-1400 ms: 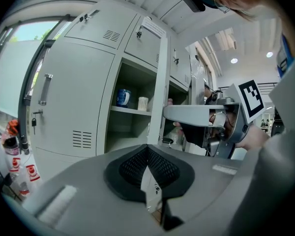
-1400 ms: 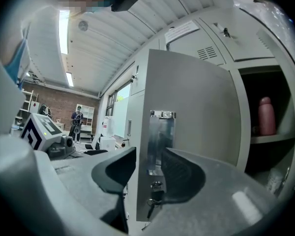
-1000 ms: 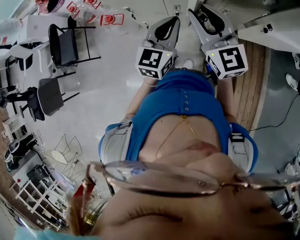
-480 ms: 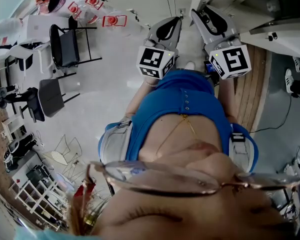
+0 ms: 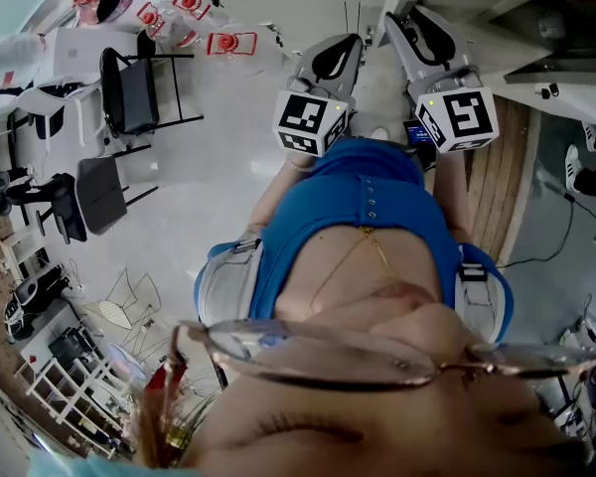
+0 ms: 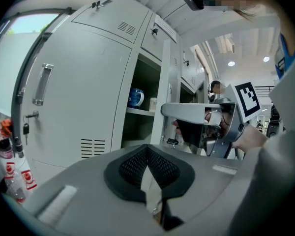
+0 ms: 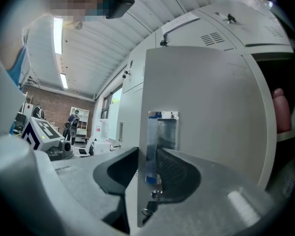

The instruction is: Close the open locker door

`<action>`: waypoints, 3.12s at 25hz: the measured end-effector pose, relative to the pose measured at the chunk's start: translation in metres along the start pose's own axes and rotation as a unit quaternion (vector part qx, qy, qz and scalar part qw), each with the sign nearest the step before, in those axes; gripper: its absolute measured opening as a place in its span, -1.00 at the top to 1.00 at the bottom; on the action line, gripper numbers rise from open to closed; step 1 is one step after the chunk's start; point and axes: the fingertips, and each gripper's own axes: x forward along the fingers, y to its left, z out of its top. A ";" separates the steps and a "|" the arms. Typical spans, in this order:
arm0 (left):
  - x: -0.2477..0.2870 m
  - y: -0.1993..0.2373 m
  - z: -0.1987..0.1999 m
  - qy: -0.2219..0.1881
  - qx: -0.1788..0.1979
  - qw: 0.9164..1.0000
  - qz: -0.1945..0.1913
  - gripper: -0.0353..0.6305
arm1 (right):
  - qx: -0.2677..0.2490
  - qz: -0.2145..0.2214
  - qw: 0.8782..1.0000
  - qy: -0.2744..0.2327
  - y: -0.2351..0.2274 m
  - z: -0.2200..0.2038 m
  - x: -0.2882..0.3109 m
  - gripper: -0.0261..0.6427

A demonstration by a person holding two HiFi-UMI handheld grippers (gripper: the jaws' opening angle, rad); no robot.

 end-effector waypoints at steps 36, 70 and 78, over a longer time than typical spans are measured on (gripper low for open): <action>0.034 0.072 0.006 0.013 -0.004 0.999 -0.039 0.90 | 0.003 -0.032 0.999 -0.037 -0.038 0.002 0.079 0.69; 0.056 0.076 0.003 0.022 -0.010 0.998 -0.051 0.90 | -0.038 -0.109 0.993 0.016 -0.057 -0.007 0.098 0.76; 0.055 0.070 0.004 0.019 -0.007 0.999 -0.045 0.90 | -0.083 -0.158 0.983 0.036 -0.053 -0.007 0.099 0.74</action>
